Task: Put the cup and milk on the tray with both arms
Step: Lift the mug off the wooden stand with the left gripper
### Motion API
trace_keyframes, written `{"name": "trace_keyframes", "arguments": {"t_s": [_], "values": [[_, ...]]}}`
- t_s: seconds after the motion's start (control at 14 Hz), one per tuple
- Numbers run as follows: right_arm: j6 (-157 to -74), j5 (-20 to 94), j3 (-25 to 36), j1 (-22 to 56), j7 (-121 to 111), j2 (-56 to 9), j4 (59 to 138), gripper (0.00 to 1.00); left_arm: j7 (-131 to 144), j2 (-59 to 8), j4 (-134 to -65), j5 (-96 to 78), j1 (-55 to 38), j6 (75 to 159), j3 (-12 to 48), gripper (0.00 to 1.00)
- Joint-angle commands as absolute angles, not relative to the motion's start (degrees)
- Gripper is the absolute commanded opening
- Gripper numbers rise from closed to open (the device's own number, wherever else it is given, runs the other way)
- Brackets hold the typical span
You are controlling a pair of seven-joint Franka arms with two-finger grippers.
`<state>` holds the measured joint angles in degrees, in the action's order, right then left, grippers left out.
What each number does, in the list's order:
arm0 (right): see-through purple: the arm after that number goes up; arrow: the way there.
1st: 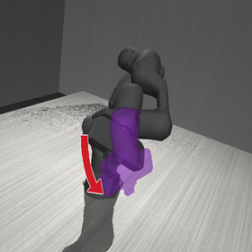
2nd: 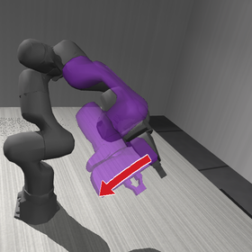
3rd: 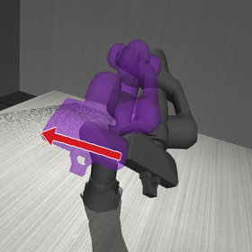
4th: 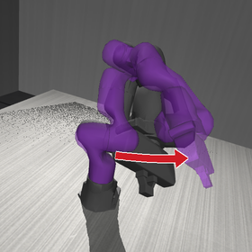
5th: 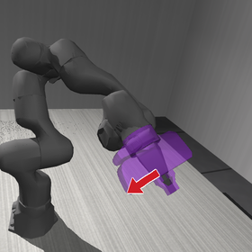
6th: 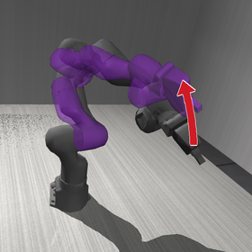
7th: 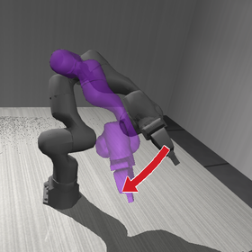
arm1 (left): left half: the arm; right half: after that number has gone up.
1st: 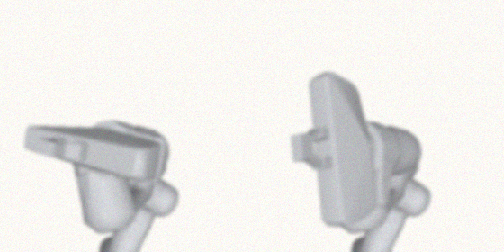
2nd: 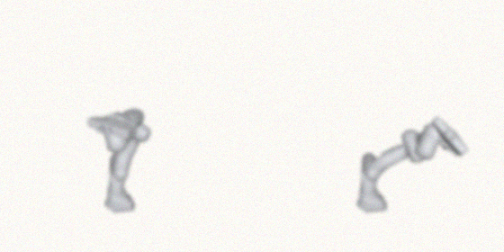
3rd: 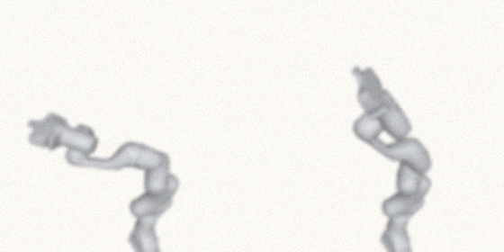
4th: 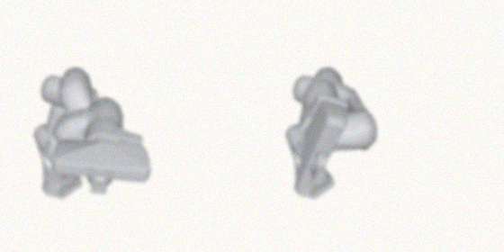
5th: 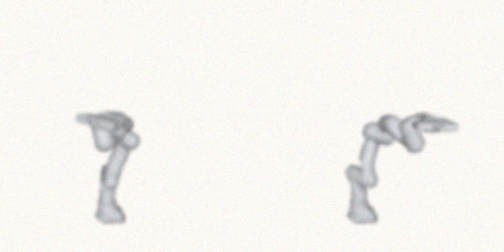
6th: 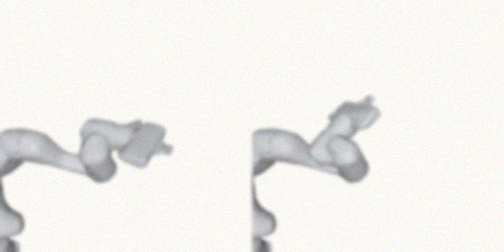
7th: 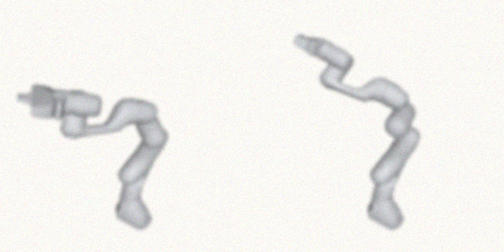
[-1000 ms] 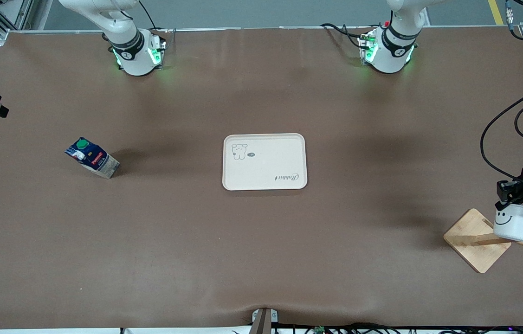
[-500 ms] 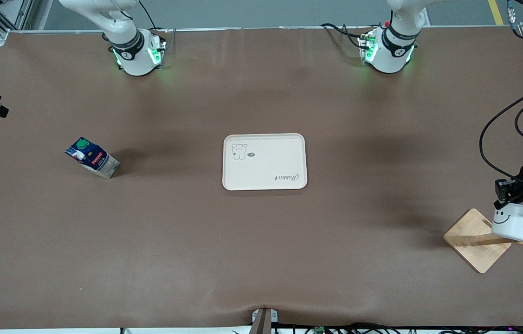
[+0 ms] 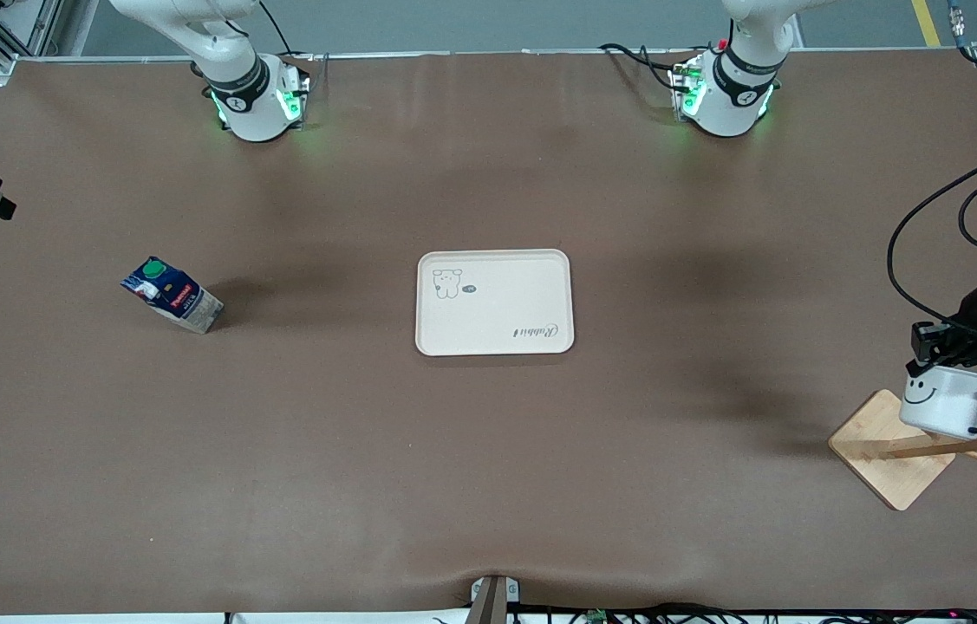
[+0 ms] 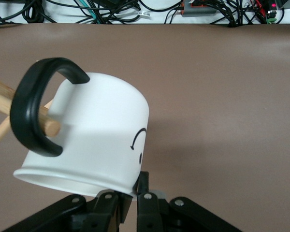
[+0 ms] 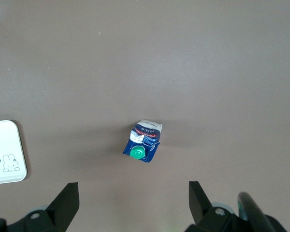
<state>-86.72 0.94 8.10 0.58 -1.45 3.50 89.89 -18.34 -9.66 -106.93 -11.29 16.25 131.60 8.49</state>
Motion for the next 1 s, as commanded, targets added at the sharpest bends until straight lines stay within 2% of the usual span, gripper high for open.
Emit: {"name": "trace_keyframes", "arguments": {"t_s": [0.0,0.71,0.93], "values": [[-86.22,1.32,7.65,-0.35,-1.49,2.99,88.86,1.0,-15.74,-8.35,-106.61,-8.62,15.82,129.47,10.1,0.0],[-86.22,1.32,7.65,-0.35,-1.49,2.99,88.86,1.0,1.74,-7.65,-105.73,-7.65,15.56,123.05,18.53,0.0],[-86.22,1.32,7.65,-0.35,-1.49,3.08,88.86,1.0,9.46,-9.05,-105.73,-7.3,11.97,123.05,20.3,0.0]]}}
